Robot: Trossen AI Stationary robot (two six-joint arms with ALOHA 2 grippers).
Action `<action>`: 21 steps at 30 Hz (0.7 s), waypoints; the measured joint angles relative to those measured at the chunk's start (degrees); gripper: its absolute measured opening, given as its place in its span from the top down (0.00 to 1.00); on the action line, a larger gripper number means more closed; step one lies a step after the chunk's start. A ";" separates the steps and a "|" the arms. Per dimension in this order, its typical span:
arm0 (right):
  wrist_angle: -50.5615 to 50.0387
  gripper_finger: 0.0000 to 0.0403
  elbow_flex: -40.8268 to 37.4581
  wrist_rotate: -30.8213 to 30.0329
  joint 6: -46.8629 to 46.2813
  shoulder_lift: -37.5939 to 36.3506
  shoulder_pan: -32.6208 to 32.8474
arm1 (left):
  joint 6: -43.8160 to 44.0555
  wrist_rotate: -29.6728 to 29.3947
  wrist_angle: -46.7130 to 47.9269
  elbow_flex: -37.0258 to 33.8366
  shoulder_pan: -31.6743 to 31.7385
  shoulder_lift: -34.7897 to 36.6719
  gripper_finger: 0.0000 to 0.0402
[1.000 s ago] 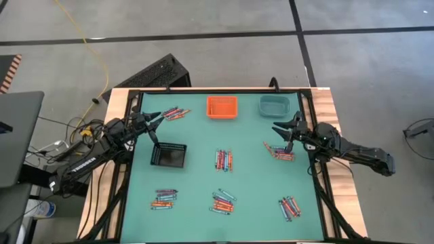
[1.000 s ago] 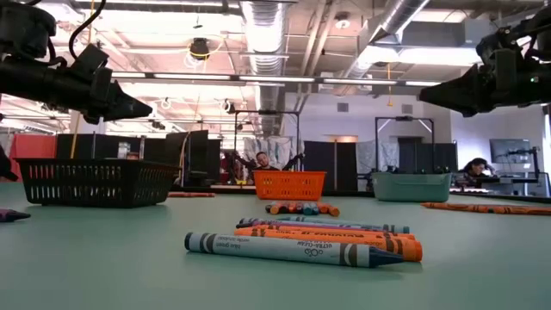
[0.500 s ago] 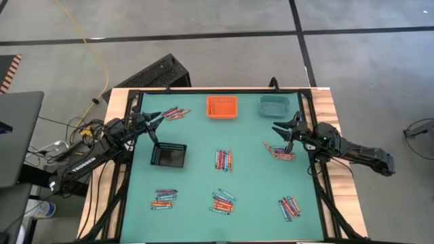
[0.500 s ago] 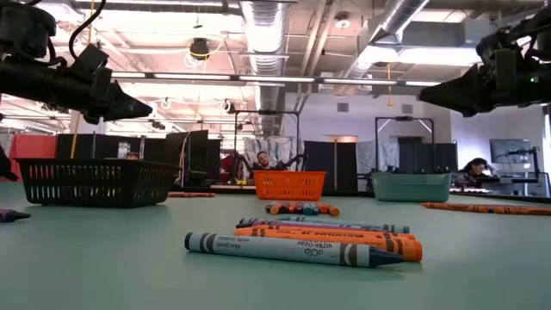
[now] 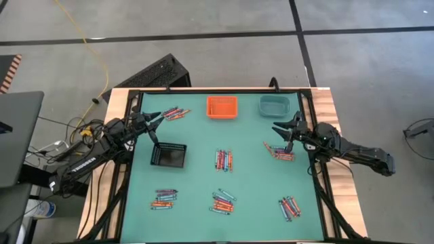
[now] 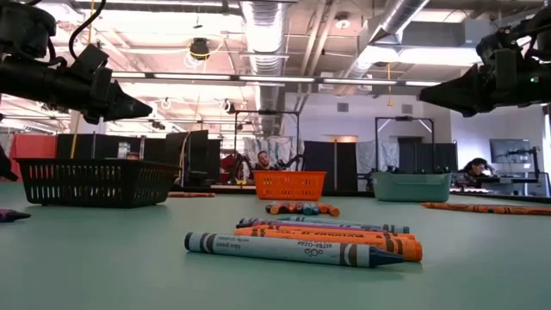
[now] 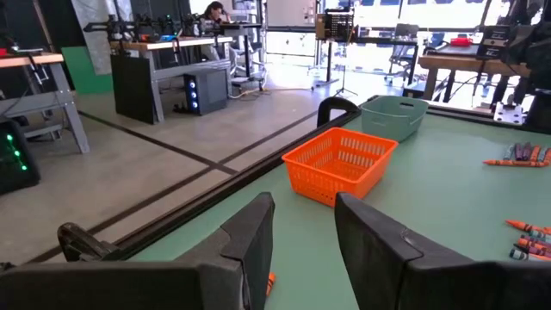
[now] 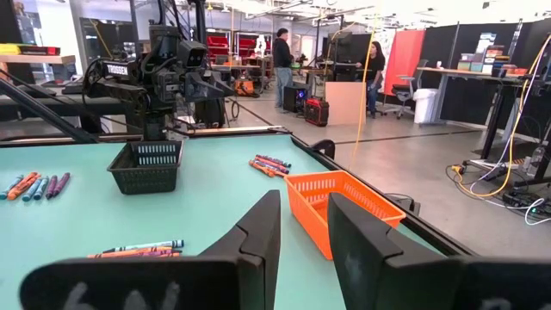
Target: Sort crayons
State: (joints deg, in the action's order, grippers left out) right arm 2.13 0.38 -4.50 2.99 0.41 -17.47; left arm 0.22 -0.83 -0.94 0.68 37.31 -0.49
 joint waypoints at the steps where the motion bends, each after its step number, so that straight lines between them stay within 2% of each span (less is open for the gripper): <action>1: 0.01 0.73 -0.01 0.00 0.01 0.00 -0.01 | 0.00 0.00 -0.01 0.00 0.00 0.01 0.71; 21: 0.23 0.73 -0.01 0.05 0.01 -0.15 -0.01 | -1.10 -0.73 -0.07 -0.01 0.03 0.00 0.71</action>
State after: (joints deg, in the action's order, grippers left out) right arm 2.36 0.37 -4.46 3.00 0.27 -17.49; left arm -0.88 -1.56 -1.02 0.67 37.34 -0.49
